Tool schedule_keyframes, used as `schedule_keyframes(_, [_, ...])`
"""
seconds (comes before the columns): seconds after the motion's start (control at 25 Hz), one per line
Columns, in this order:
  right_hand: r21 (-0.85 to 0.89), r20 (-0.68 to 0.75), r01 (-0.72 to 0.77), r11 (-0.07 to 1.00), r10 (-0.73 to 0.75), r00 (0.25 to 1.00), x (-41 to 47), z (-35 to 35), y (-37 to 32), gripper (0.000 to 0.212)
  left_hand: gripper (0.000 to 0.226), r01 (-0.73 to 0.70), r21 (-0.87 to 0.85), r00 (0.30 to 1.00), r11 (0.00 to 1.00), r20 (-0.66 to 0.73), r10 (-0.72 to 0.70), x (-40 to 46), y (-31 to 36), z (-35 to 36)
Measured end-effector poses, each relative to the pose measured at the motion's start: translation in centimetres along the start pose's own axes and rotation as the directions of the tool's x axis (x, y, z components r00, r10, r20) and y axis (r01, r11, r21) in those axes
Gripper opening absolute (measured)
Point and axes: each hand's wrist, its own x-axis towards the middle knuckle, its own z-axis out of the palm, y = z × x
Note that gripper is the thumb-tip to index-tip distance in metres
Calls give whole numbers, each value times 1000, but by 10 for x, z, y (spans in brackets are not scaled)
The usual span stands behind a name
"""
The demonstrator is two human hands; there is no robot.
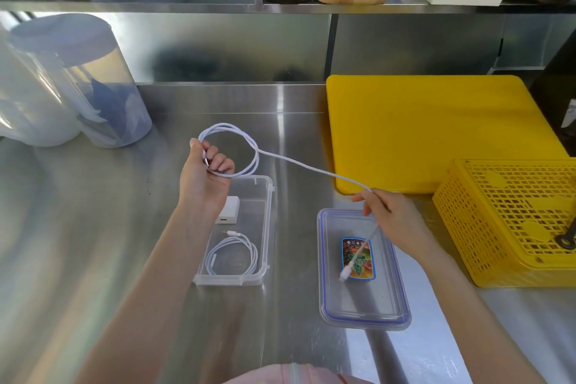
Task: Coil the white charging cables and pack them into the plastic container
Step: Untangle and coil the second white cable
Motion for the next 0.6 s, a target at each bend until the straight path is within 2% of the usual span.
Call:
schedule_keyframes(0.08, [-4, -10, -15, 1000, 15, 1000, 0, -7, 4, 26, 39, -18, 28, 1000, 999, 7, 17, -1, 2, -2])
schedule_keyframes(0.2, [-9, -33, -49, 999, 48, 998, 3, -6, 5, 21, 37, 35, 41, 999, 999, 24, -36, -9, -14, 3])
schedule_keyframes(0.32, [14, 79, -97, 995, 96, 992, 4, 1, -4, 17, 33, 112, 23, 991, 993, 70, -113, -20, -31, 6])
schedule_keyframes(0.4, [-186, 285, -38, 982, 91, 954, 5, 1, -10, 34, 31, 147, 65, 981, 987, 114, -154, -26, -38, 9])
schedule_keyframes(0.48, [-272, 509, 7, 962, 138, 850, 5, 0, -21, 63, 31, 153, 130, 973, 980, 154, -173, -30, -39, 11])
schedule_keyframes(0.52, [-220, 565, -9, 975, 136, 814, 5, 0, -29, 75, 31, 159, 150, 967, 976, 175, -184, -32, -39, 13])
schedule_keyframes(0.56, [-115, 570, -54, 992, 110, 814, 5, 0, -37, 79, 31, 170, 155, 960, 973, 196, -199, -35, -39, 14])
schedule_keyframes(0.6, [11, 529, -92, 996, 72, 846, 6, 1, -43, 75, 31, 184, 150, 951, 971, 221, -215, -37, -40, 16])
